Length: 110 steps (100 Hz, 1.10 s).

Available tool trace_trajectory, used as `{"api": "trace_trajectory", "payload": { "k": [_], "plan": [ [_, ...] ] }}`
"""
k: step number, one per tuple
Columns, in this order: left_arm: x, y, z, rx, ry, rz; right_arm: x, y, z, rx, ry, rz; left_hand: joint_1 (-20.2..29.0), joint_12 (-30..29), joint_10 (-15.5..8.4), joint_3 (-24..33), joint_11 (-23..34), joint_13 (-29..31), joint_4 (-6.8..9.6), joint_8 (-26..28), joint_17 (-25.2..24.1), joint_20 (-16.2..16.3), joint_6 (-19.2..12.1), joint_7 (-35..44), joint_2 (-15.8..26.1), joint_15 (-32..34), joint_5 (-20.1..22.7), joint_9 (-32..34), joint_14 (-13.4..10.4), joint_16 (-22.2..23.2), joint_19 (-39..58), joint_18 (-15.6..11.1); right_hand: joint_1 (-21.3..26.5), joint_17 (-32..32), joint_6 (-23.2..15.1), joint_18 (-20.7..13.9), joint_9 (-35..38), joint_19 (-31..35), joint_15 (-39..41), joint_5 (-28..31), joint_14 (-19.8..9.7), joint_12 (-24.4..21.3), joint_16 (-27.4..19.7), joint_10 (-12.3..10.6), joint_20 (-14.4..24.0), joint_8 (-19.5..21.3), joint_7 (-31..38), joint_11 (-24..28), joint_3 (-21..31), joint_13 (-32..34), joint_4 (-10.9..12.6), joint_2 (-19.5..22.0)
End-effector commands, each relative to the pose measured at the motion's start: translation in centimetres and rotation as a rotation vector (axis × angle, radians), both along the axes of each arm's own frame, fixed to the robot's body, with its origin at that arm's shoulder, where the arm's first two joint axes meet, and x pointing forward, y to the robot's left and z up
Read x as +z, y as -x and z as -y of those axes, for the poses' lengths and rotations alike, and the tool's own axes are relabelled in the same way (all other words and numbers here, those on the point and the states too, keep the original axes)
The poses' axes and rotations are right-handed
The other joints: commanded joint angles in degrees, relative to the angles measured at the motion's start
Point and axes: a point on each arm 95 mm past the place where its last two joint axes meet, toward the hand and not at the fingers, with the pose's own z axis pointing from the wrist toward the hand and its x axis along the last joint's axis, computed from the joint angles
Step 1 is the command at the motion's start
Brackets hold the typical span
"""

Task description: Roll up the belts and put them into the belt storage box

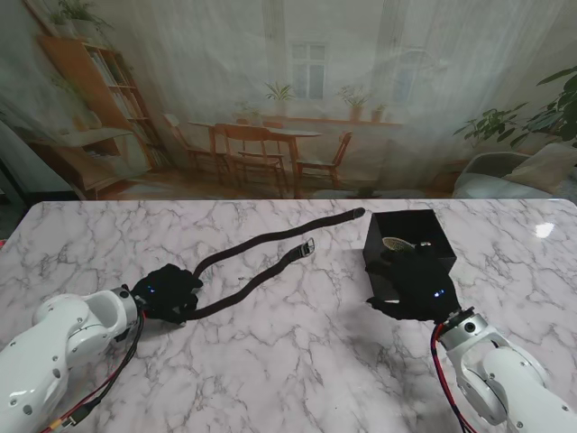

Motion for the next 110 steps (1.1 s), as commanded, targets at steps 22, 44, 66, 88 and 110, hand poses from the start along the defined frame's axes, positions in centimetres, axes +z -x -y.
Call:
{"api": "trace_trajectory", "payload": {
  "k": [22, 44, 66, 88, 110],
  "plan": [
    [0.4, 2.6, 1.5, -0.077, 0.019, 0.020, -0.6, -0.3, -3.8, 0.145, 0.041, -0.135, 2.3, 0.7, 0.6, 1.1, 0.2, 2.0, -0.02, -0.3, 0.2, 0.5, -0.9, 1.9, -1.7, 1.1, 2.4, 2.3, 0.7, 0.8, 1.9, 1.5, 0.5, -4.2, -0.5, 1.7, -7.1, -4.4, -5.3, -10.9, 1.6, -5.0, -2.2, 0.7, -1.1, -3.6, -7.3, -4.1, -0.4, -6.6, 1.4, 0.4],
    [0.9, 3.6, 2.2, -0.106, 0.061, 0.057, -1.7, -1.8, -6.9, 0.202, 0.103, -0.237, 2.4, 0.9, 0.8, 1.1, 0.3, 2.3, 0.05, -0.1, 0.2, 0.2, -0.5, 1.9, -1.8, 1.3, 2.6, 2.7, 0.8, 1.0, 2.1, 1.9, -1.5, -6.3, 9.3, 1.1, -15.1, -5.2, -6.3, -13.3, 2.7, -4.3, -3.7, 4.9, -1.4, -3.2, -8.3, -1.3, -2.1, -11.7, 1.6, 0.8],
    [0.9, 4.1, 2.6, -0.129, 0.070, 0.054, -2.2, -3.1, -9.8, 0.253, 0.143, -0.307, 2.5, 1.2, 0.9, 1.0, 0.5, 3.0, -0.02, 0.0, 0.5, 0.1, 0.0, 1.9, -2.2, 1.6, 3.2, 3.4, 1.0, 1.2, 2.5, 2.5, -2.0, -8.1, 7.3, 0.8, -18.1, -6.3, -7.0, -12.0, 3.1, -5.2, -4.6, 5.9, -2.0, -2.5, -8.6, -1.4, -2.7, -14.9, 1.5, 0.7],
    [0.0, 4.2, 2.8, -0.126, 0.073, 0.036, -2.6, -4.7, -12.3, 0.285, 0.177, -0.367, 2.7, 1.3, 1.0, 1.1, 0.5, 3.3, 0.01, 0.1, 0.6, -0.1, 0.0, 1.7, -2.4, 1.7, 3.4, 3.7, 1.0, 1.4, 2.7, 2.7, -1.3, -9.4, 7.7, 0.5, -19.8, -7.2, -7.5, -15.6, 3.3, -6.0, -5.5, 6.0, -2.6, -3.1, -11.2, -1.5, -3.4, -16.9, 1.7, 1.0],
    [-0.5, 4.7, 3.1, -0.135, 0.091, 0.037, -3.2, -6.3, -14.9, 0.320, 0.203, -0.417, 2.8, 1.5, 1.4, 1.1, 0.5, 3.4, 0.02, 0.1, 0.7, -0.3, 0.5, 1.6, -2.7, 1.8, 3.7, 3.7, 1.2, 1.5, 2.9, 3.1, 0.7, -10.0, 11.6, 0.1, -21.4, -7.7, -7.6, -14.7, 3.2, -6.8, -6.2, 6.9, -3.2, -3.3, -11.8, -1.3, -2.8, -18.0, 2.2, 0.8]
  ]
}}
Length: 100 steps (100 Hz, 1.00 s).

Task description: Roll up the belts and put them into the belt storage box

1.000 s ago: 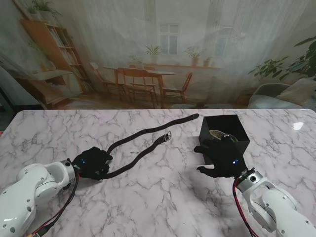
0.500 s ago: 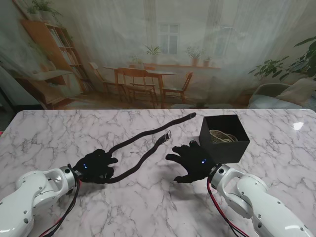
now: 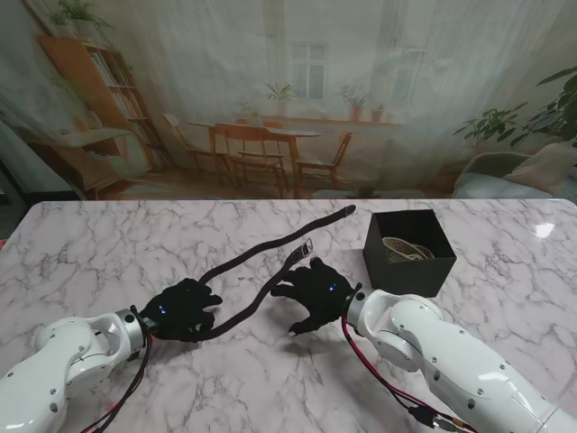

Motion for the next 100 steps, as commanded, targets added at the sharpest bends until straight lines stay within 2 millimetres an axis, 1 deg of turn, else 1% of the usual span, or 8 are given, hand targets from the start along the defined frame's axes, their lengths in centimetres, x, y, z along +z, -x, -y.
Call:
{"api": "trace_trajectory", "payload": {
  "k": [1, 46, 54, 73, 81, 83, 93, 100],
  "plan": [
    [-0.6, 0.4, 0.1, 0.003, -0.004, -0.017, 0.3, -0.7, -0.9, 0.004, -0.001, -0.002, 2.7, 0.8, 1.2, 1.1, 0.5, 0.6, 0.00, 0.4, -0.1, -0.2, 0.3, 0.9, -2.7, 0.6, 2.0, 0.9, 0.9, 0.7, 1.5, 1.7, 0.8, -1.2, 2.1, 0.1, -2.1, -1.1, -2.2, -1.3, 1.1, -0.7, -1.3, 1.1, -0.8, -0.7, -1.3, 0.6, -0.6, -1.6, 1.7, 0.8],
    [-1.0, 1.1, 0.2, 0.002, 0.015, -0.019, -1.2, -2.5, -4.6, 0.035, 0.093, -0.018, 2.7, 0.9, 1.4, 1.2, 0.5, 0.6, 0.07, 0.6, -0.6, -0.7, 0.0, 0.6, -2.6, 0.6, 2.1, 1.0, 1.0, 0.8, 1.5, 2.2, 0.9, -2.0, 8.1, -0.9, -6.7, 2.5, 1.2, -2.5, 0.5, -2.6, 0.4, 1.9, 0.3, -4.7, -8.0, 2.0, 4.9, -4.0, 1.8, -0.9],
    [-1.1, 1.2, 0.1, 0.003, 0.017, -0.019, -1.5, -2.7, -4.8, 0.036, 0.122, -0.019, 2.6, 0.9, 1.3, 1.1, 0.4, 0.6, 0.07, 0.7, -0.6, -0.7, -0.1, 0.5, -2.6, 0.5, 2.1, 1.1, 1.1, 0.8, 1.4, 2.4, 0.9, -3.3, -1.3, -1.1, -8.2, 2.4, 1.9, 0.8, 0.5, -3.2, 0.9, 2.1, 1.0, -2.0, -2.3, 1.9, 5.6, -6.2, 1.6, -1.5],
    [-1.3, 1.5, 0.2, 0.006, 0.025, -0.033, -2.3, -2.7, -5.0, 0.042, 0.139, -0.033, 2.6, 0.9, 1.3, 1.2, 0.3, 0.7, 0.12, 0.8, -0.7, -0.9, -0.2, 0.4, -2.6, 0.4, 2.1, 1.2, 1.0, 0.8, 1.3, 2.5, 0.9, -3.5, -14.4, -0.9, -6.6, 2.7, 3.1, 12.7, 0.1, -3.4, 1.5, 1.2, 2.5, 5.7, 12.1, 1.6, 5.9, -5.7, 1.2, -2.7],
    [-1.4, 1.6, 0.2, 0.006, 0.025, -0.032, -2.7, -2.5, -5.0, 0.043, 0.116, -0.030, 2.4, 0.9, 1.3, 1.2, 0.2, 0.8, 0.15, 0.9, -0.6, -0.9, -0.4, 0.4, -2.4, 0.4, 2.0, 1.2, 0.9, 0.8, 1.3, 2.5, 1.8, -2.3, -17.4, 0.0, -1.5, 3.1, 3.7, 17.7, -0.1, -2.8, 1.5, -0.1, 2.7, 8.4, 17.5, 2.2, 8.5, -2.9, 1.0, -4.5],
    [-1.4, 1.6, 0.2, 0.007, 0.025, -0.032, -2.8, -2.4, -4.9, 0.044, 0.112, -0.029, 2.5, 0.9, 1.4, 1.2, 0.2, 0.8, 0.15, 0.9, -0.6, -0.9, -0.4, 0.4, -2.5, 0.4, 2.0, 1.2, 1.0, 0.8, 1.3, 2.5, 3.1, -1.5, -18.9, 0.6, 1.8, 3.5, 3.7, 19.2, -0.4, -2.2, 1.4, -1.1, 2.8, 7.0, 20.1, 2.3, 10.0, -1.0, -1.6, -6.3],
    [-1.4, 1.6, 0.2, 0.012, 0.028, -0.032, -3.3, -2.2, -4.7, 0.048, 0.081, -0.029, 2.4, 0.9, 1.4, 1.2, 0.2, 0.7, 0.16, 0.9, -0.6, -0.9, -0.4, 0.3, -2.3, 0.3, 1.8, 1.2, 1.1, 0.8, 1.3, 2.6, 5.6, 1.5, -19.7, 2.2, 10.8, 4.5, 5.0, 17.7, -1.9, -1.4, 1.9, -3.4, 2.7, 6.8, 24.0, 3.1, 14.5, 7.0, -3.8, -9.9],
    [-1.4, 1.5, 0.2, 0.016, 0.030, -0.035, -3.6, -2.0, -4.5, 0.036, 0.070, -0.053, 2.5, 0.9, 1.4, 1.2, 0.1, 0.7, 0.17, 1.0, -0.7, -1.0, -0.4, 0.3, -2.3, 0.3, 1.8, 1.2, 1.1, 0.8, 1.3, 2.6, 3.6, 1.8, -18.4, 2.5, 14.1, 4.6, 5.1, 15.7, -3.1, 0.8, 2.6, -6.1, 2.3, 8.4, 24.7, 4.3, 17.2, 9.4, -2.3, -10.5]
  ]
}}
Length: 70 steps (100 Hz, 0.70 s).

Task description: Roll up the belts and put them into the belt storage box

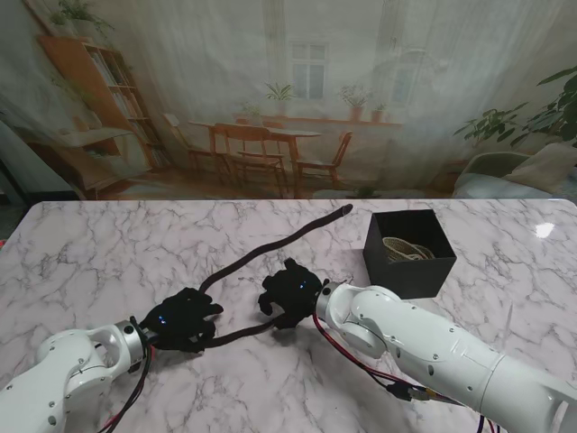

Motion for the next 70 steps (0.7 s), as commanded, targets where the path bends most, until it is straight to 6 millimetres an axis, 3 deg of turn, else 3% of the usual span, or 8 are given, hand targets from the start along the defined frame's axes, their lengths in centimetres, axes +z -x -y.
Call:
{"api": "trace_trajectory", "payload": {
  "k": [1, 14, 24, 33, 41, 56, 62, 70],
  "plan": [
    [-0.2, 0.1, 0.2, 0.006, -0.004, -0.015, -1.2, 0.6, 0.4, -0.015, 0.011, -0.047, 2.4, 0.9, 1.3, 1.4, 0.1, 0.6, 0.15, 0.9, -0.7, -0.9, -0.6, 0.5, -1.6, 0.3, 1.8, 1.2, 0.7, 0.7, 1.2, 1.3, -0.8, 0.5, -0.2, 2.6, 3.7, 0.9, 2.7, -2.1, -1.7, 3.1, 1.7, -3.2, 0.3, 2.8, 1.3, 3.1, 3.6, 3.3, 1.4, -1.6],
    [-0.3, -0.1, 0.2, 0.011, -0.003, -0.016, -1.5, 0.8, 0.8, -0.018, 0.025, -0.064, 2.3, 0.9, 1.3, 1.4, 0.1, 0.6, 0.17, 0.9, -0.6, -0.9, -0.6, 0.5, -1.5, 0.3, 1.6, 1.2, 0.7, 0.7, 1.2, 1.3, -1.9, 1.7, 3.7, 2.8, 7.7, 1.6, 4.3, -3.9, -3.5, 9.4, 4.2, -5.4, 0.3, 5.7, -0.3, 7.1, 2.5, 7.2, 2.2, -2.2],
    [-0.3, -0.2, 0.2, 0.013, -0.003, -0.014, -1.7, 1.1, 1.0, -0.013, 0.039, -0.079, 2.3, 0.9, 1.3, 1.3, 0.2, 0.7, 0.17, 1.0, -0.5, -0.9, -0.6, 0.5, -1.5, 0.3, 1.6, 1.4, 0.8, 0.8, 1.2, 1.4, -2.9, 2.6, 7.0, 2.6, 6.7, 2.3, 5.3, -4.5, -3.3, 12.4, 5.8, -4.4, 0.8, 5.2, -1.5, 8.6, 0.2, 8.0, 2.0, -2.2],
    [-0.3, -0.3, 0.2, 0.014, -0.004, -0.012, -1.8, 1.4, 1.1, -0.011, 0.041, -0.088, 2.3, 0.9, 1.3, 1.4, 0.2, 0.7, 0.19, 0.9, -0.6, -0.9, -0.7, 0.5, -1.5, 0.3, 1.6, 1.4, 0.8, 0.8, 1.2, 1.4, -5.2, 2.7, 10.1, 2.4, 3.6, 2.5, 5.5, -5.5, -2.5, 13.1, 6.6, -2.6, 1.3, 4.4, -3.1, 7.8, -5.8, 6.9, 1.9, 0.0],
    [-0.2, -0.4, 0.3, 0.014, -0.005, -0.011, -1.8, 1.6, 1.2, -0.016, 0.035, -0.098, 2.3, 1.0, 1.3, 1.4, 0.2, 0.7, 0.20, 0.9, -0.6, -0.9, -0.7, 0.5, -1.4, 0.3, 1.6, 1.5, 0.8, 0.8, 1.1, 1.4, -4.7, 2.9, 10.6, 2.2, 3.2, 2.8, 6.2, -5.0, -2.4, 13.2, 7.0, -2.2, 1.7, 4.5, -3.1, 8.2, -7.8, 6.7, 2.4, 0.2],
    [-0.1, -0.6, 0.4, 0.009, -0.005, -0.012, -1.9, 1.7, 1.3, -0.016, 0.053, -0.068, 2.2, 1.0, 1.2, 1.4, 0.2, 0.8, 0.22, 0.9, -0.6, -0.9, -0.8, 0.5, -1.4, 0.3, 1.5, 1.6, 0.8, 0.8, 1.1, 1.5, 1.5, 6.6, 7.0, 1.0, 6.9, 5.5, 9.6, -2.7, -3.6, 14.0, 8.7, -3.9, 3.2, 6.4, 0.6, 10.2, 3.7, 10.7, 2.7, 0.4],
    [-0.1, -0.7, 0.4, 0.009, -0.002, -0.015, -2.1, 1.8, 1.3, -0.026, 0.053, -0.074, 2.2, 0.9, 1.3, 1.4, 0.2, 0.8, 0.22, 0.9, -0.6, -0.9, -0.7, 0.5, -1.4, 0.3, 1.4, 1.6, 0.9, 0.7, 1.1, 1.6, 6.1, 8.4, 5.9, 0.2, 9.0, 7.6, 12.0, -4.6, -4.3, 15.5, 10.5, -5.2, 4.4, 1.2, 4.2, 12.3, 6.2, 12.5, -1.7, 0.3],
    [0.0, -0.8, 0.5, 0.005, -0.002, -0.016, -2.3, 1.8, 1.3, -0.034, 0.053, -0.074, 2.3, 0.9, 1.3, 1.4, 0.1, 0.9, 0.21, 1.1, -0.5, -0.9, -0.8, 0.5, -1.3, 0.3, 1.2, 1.6, 0.8, 0.7, 1.1, 1.6, 9.8, 11.6, 4.1, -0.9, 15.0, 10.3, 16.9, -5.4, -6.5, 18.8, 13.3, -8.5, 5.9, -1.5, 7.6, 16.5, 8.0, 17.6, -3.6, -0.3]
  ]
}}
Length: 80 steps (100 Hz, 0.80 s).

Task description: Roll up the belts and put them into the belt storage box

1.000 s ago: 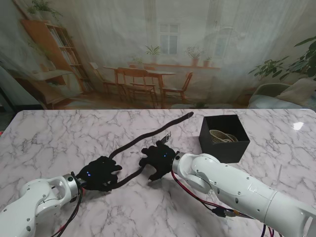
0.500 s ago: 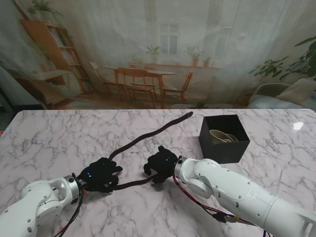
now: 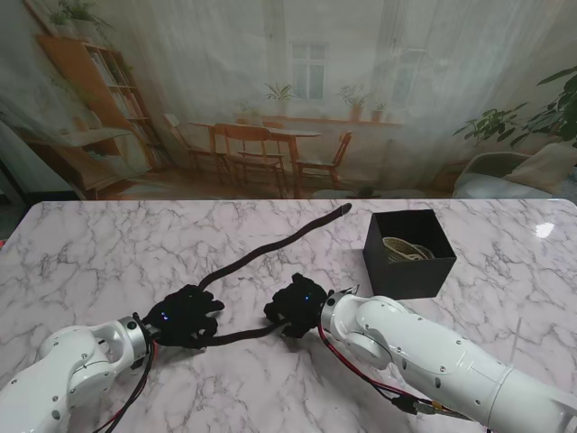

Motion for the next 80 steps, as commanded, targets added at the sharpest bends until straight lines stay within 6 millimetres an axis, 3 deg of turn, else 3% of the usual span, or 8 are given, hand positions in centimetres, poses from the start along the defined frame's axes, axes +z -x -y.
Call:
{"api": "trace_trajectory", "payload": {
  "k": [1, 10, 32, 37, 47, 54, 67, 80],
  "plan": [
    [-0.1, -0.1, 0.1, -0.004, -0.010, -0.012, -0.9, 0.2, 0.4, -0.014, 0.016, -0.019, 2.3, 0.9, 0.7, 1.4, 0.1, 0.4, 0.21, 0.7, -0.5, -0.9, -0.8, 0.5, -1.3, 0.2, 1.2, 0.9, 0.7, 0.7, 1.1, 1.5, 3.3, 2.6, -3.5, -1.1, 5.0, 3.1, 4.7, -0.5, -2.1, 3.7, 2.9, -3.0, 2.0, -3.8, 2.3, 4.3, 3.0, 4.9, -2.5, -0.6],
    [0.0, -0.2, 0.2, -0.009, -0.010, -0.014, -1.1, 0.3, 0.4, -0.028, 0.007, -0.042, 2.2, 0.9, 0.7, 1.4, 0.1, 0.5, 0.23, 0.8, -0.5, -0.9, -0.8, 0.5, -1.2, 0.2, 1.0, 1.0, 0.6, 0.7, 1.1, 1.5, 7.3, 8.1, -4.0, -4.2, 11.5, 7.1, 9.7, 0.3, -2.5, 8.6, 6.1, -4.3, 3.7, -6.4, 5.4, 6.4, 3.1, 9.9, -3.9, -0.8],
    [0.0, -0.3, 0.3, -0.009, -0.011, -0.019, -1.2, 0.4, 0.8, -0.027, 0.010, -0.073, 1.4, 0.8, 0.8, 1.3, 0.0, 0.7, 0.35, 0.8, -0.3, -0.9, -0.6, 0.3, -0.6, 0.1, 0.8, 1.3, 0.8, 0.6, 1.1, 1.9, 11.8, 12.7, -8.6, -5.1, 21.1, 11.5, 13.8, 9.3, -1.9, 7.0, 8.0, -5.2, 4.2, -11.4, 10.5, 8.4, 3.1, 16.2, -4.5, -0.6],
    [0.0, -0.4, 0.4, -0.006, -0.007, -0.021, -1.2, 0.5, 1.0, -0.028, 0.011, -0.081, -1.2, 0.7, 1.2, 1.2, -0.2, 1.1, 0.90, -0.4, -0.2, -0.9, 0.1, -1.0, -0.2, -0.1, 0.5, 1.4, 1.9, 0.3, 1.0, 2.6, 12.3, 13.3, -9.1, -5.0, 22.4, 12.1, 14.6, 11.2, -1.6, 6.7, 8.3, -5.1, 4.3, -11.8, 10.9, 9.0, 3.0, 17.2, -4.5, -0.3],
    [0.0, -0.4, 0.4, 0.001, -0.001, -0.014, -1.0, 0.7, 1.5, -0.029, 0.003, -0.077, -9.1, -0.1, 2.5, 0.7, -1.2, 3.4, 1.20, -8.1, 0.9, -0.6, 3.7, -16.9, 3.1, 0.3, -3.5, 1.0, 4.0, -0.1, 1.4, 4.8, 12.9, 14.0, -10.6, -5.1, 23.6, 13.0, 16.3, 13.0, -1.3, 7.4, 9.0, -5.0, 4.5, -11.8, 11.5, 10.3, 3.0, 18.3, -4.6, -0.1],
    [0.1, -0.5, 0.4, 0.003, 0.003, -0.007, -0.8, 0.9, 1.8, -0.034, -0.017, -0.075, -10.8, -1.3, 3.9, 0.5, -2.6, 4.6, 0.99, -14.3, 1.7, -0.5, 4.9, -25.8, 3.5, 0.7, -7.9, 0.0, 4.6, 0.0, 1.9, 5.4, 13.3, 14.3, -11.4, -5.0, 23.9, 13.9, 18.1, 13.8, -1.1, 8.6, 9.9, -4.8, 4.7, -11.2, 12.3, 11.4, 3.2, 18.7, -4.7, 0.2],
    [0.5, -0.7, 0.3, 0.011, 0.020, -0.005, -0.1, 1.5, 2.3, -0.044, -0.055, -0.086, -13.4, -5.0, 5.8, 0.4, -5.6, 5.1, 0.70, -21.0, 2.1, -1.1, 6.3, -35.1, 2.8, 0.3, -13.6, -2.7, 5.4, -0.5, 1.7, 5.6, 14.2, 14.7, -12.1, -5.2, 24.1, 14.7, 20.5, 14.3, -0.9, 10.5, 10.8, -4.5, 4.8, -10.0, 13.2, 13.0, 3.0, 19.1, -5.0, 0.8],
    [1.2, -1.1, -0.1, 0.006, 0.027, 0.026, 0.7, 2.2, 2.9, -0.039, -0.082, -0.085, -16.8, -8.5, 7.0, 0.4, -8.1, 1.5, 0.09, -24.3, 1.4, -2.9, 6.5, -38.1, 2.4, -1.6, -16.4, -7.7, 4.9, -2.5, -0.5, 3.1, 14.9, 15.0, -12.8, -4.9, 24.2, 15.1, 22.7, 14.6, -0.6, 12.2, 11.6, -3.9, 4.8, -8.1, 14.1, 14.2, 3.1, 19.4, -5.0, 1.5]
  ]
}}
